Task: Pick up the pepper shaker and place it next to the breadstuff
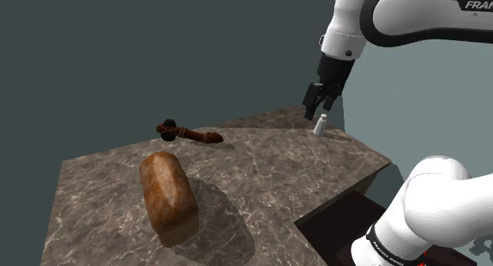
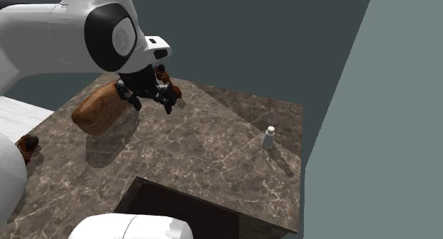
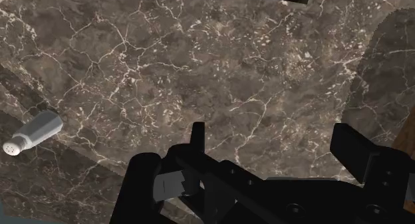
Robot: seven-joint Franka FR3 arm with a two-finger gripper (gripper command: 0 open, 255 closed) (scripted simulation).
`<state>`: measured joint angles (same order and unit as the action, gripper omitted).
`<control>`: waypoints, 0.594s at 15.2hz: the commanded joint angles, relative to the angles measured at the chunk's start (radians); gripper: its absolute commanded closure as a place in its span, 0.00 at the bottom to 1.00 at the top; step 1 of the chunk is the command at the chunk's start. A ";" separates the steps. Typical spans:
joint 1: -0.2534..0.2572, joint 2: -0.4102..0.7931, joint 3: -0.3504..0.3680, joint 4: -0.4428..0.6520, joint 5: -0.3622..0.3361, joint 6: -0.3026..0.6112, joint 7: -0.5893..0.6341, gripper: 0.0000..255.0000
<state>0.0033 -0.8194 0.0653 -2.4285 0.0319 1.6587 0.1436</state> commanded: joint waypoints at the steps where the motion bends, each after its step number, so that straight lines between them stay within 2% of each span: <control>1: 0.000 0.000 0.000 0.000 0.000 0.000 0.000 0.00; 9: -0.078 0.101 -0.130 -0.059 -0.111 0.159 -0.128 0.00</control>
<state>-0.0653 -0.7327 -0.0493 -2.4838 -0.0659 1.7979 0.0303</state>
